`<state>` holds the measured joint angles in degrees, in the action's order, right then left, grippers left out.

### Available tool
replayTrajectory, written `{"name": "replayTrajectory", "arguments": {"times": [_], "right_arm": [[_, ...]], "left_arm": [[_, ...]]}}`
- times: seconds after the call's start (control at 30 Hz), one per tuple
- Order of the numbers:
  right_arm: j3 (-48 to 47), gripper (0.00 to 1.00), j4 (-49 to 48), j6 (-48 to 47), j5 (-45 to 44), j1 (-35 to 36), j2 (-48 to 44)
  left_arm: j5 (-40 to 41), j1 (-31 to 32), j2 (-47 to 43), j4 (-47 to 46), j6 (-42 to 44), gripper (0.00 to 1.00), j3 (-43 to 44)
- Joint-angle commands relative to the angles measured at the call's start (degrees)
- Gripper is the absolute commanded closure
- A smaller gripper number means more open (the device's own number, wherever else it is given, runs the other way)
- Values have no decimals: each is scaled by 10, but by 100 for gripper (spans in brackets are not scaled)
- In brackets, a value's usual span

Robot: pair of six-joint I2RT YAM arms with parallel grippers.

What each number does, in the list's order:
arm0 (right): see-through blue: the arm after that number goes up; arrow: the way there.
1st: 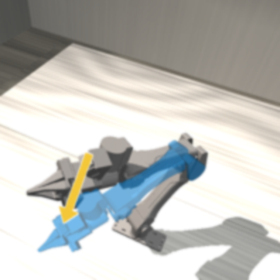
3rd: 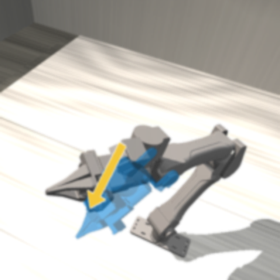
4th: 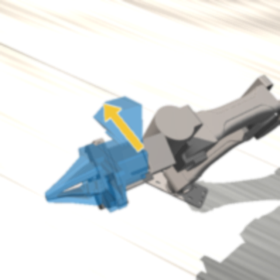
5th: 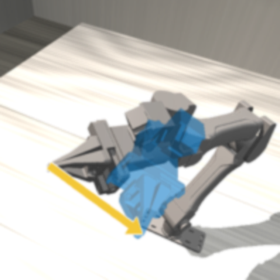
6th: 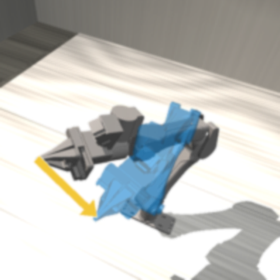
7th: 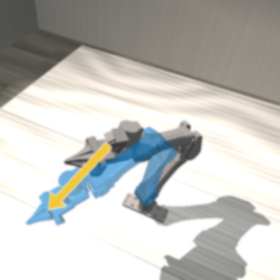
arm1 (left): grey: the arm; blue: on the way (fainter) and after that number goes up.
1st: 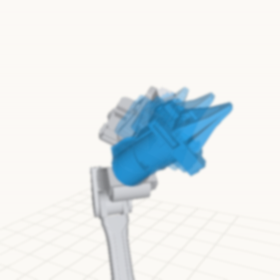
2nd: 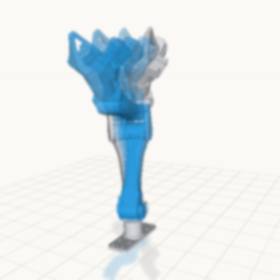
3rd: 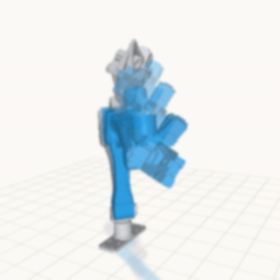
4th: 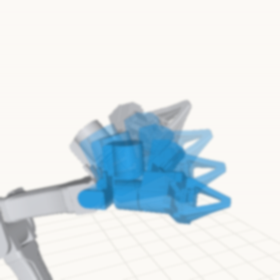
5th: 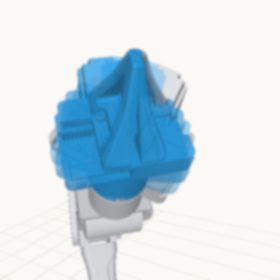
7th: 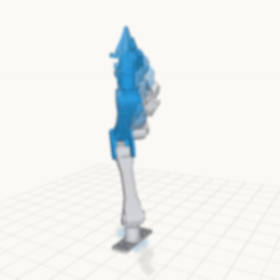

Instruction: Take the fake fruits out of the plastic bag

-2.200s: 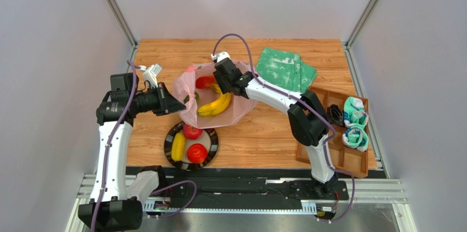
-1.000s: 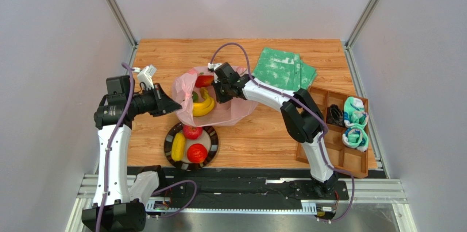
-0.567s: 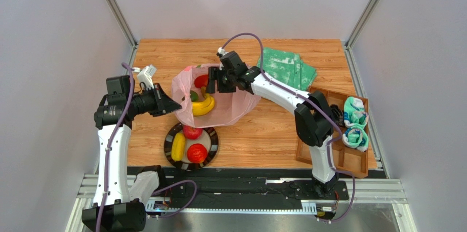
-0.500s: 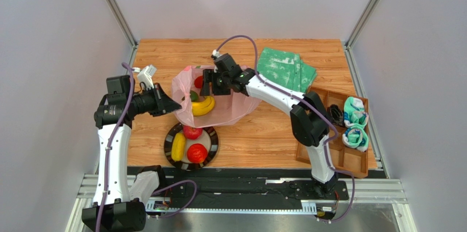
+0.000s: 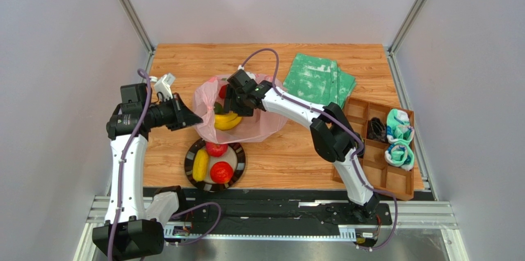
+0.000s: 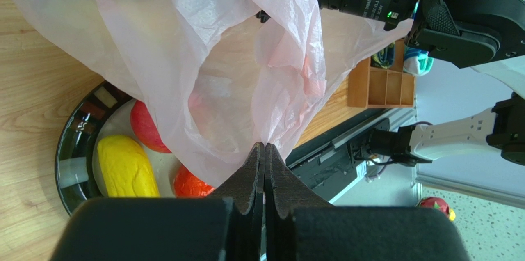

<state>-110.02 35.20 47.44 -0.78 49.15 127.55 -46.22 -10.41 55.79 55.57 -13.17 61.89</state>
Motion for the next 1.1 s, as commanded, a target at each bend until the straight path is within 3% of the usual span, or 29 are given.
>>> {"name": "replayTrajectory", "arguments": {"times": [0.0, 0.17, 0.3, 0.4, 0.43, 0.53, 0.83, 1.07], "right_arm": [[-20, 36, 0, 24, -30, -6, 22], [-39, 39, -2, 6, -26, -19, 66], [-27, 50, -8, -4, -11, -19, 57], [-5, 67, -23, -25, -1, -18, 37], [-1, 83, -28, -35, -1, -19, 20], [5, 100, -48, -83, 20, -24, -8], [26, 100, -73, -297, 65, -48, -109], [52, 100, -61, -425, 109, -63, -205]], "left_arm": [[0, -9, 0, 5, 6, 100, 6], [6, -14, 2, 17, 11, 100, 9], [4, -16, 7, 16, 6, 100, 10], [-4, -16, 12, 1, -9, 100, 9], [-6, -16, 13, -11, -13, 100, 8], [-19, -16, 13, -29, -30, 100, 10], [-59, -16, 21, -84, -74, 100, 53], [-76, -16, 99, -103, -87, 100, 141]]}}
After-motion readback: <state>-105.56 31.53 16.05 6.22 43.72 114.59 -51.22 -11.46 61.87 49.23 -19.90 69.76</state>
